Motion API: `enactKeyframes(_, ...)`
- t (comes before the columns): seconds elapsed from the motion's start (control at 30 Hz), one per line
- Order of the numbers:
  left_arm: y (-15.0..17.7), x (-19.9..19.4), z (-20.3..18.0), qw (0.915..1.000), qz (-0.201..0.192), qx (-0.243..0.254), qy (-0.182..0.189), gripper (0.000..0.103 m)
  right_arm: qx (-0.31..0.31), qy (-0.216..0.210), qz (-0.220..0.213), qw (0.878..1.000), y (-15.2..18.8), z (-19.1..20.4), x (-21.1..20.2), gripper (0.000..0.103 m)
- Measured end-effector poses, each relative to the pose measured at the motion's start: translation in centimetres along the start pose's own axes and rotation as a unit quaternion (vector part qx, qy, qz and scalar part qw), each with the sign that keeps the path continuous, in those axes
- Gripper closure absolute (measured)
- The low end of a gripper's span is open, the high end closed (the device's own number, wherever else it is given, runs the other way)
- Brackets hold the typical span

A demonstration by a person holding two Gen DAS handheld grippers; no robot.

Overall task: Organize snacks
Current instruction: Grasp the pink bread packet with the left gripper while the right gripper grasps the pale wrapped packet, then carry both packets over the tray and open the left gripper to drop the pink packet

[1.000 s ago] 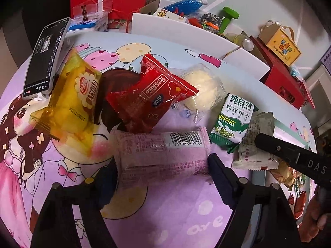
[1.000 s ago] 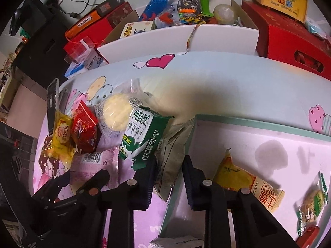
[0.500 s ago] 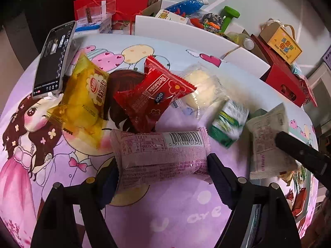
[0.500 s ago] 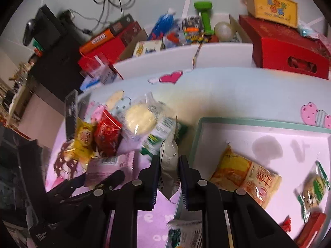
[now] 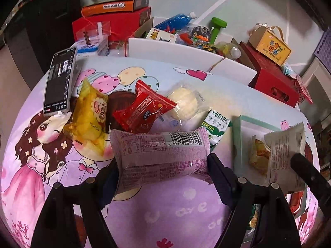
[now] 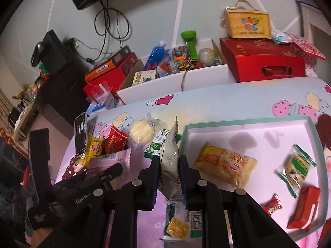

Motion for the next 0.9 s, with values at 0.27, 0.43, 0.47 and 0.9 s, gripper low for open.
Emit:
enactKeyframes(0.27, -0.2, -0.6, -2.2, 0.9997, -0.010, 0.023, -0.002, 0.022, 0.015, 0.007, -0.028, 0.999, 0.3, -1.5, -1.4, 0.083)
enactKeyframes(0.43, -0.4, -0.9, -4.4, 0.9987, -0.019, 0.046, 0.003, 0.022, 0.034, 0.016, -0.045, 0.998, -0.2, -4.0, -2.7, 0.083)
enactKeyframes(0.47, -0.4, -1.0, -5.1, 0.9983, -0.021, 0.054, 0.006, 0.022, 0.038, 0.019, -0.046, 0.998, -0.3, -4.5, -3.0, 0.083)
enactKeyframes(0.9, 1.3, -0.4, -15.1, 0.9829, -0.020, 0.172, 0.062, 0.022, 0.141, 0.071, -0.071, 0.985, -1.2, -15.8, -5.8, 0.083)
Point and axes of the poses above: each gripper's, at about its wrist camera, not at the fingertips, and x roughly the way its jaws point, z to its left, y to its underside, the point moved 6 cm from there along x, roughly the way its jaws point, and after that the axes turned 6 degrees about y, right-handed, at the moved point
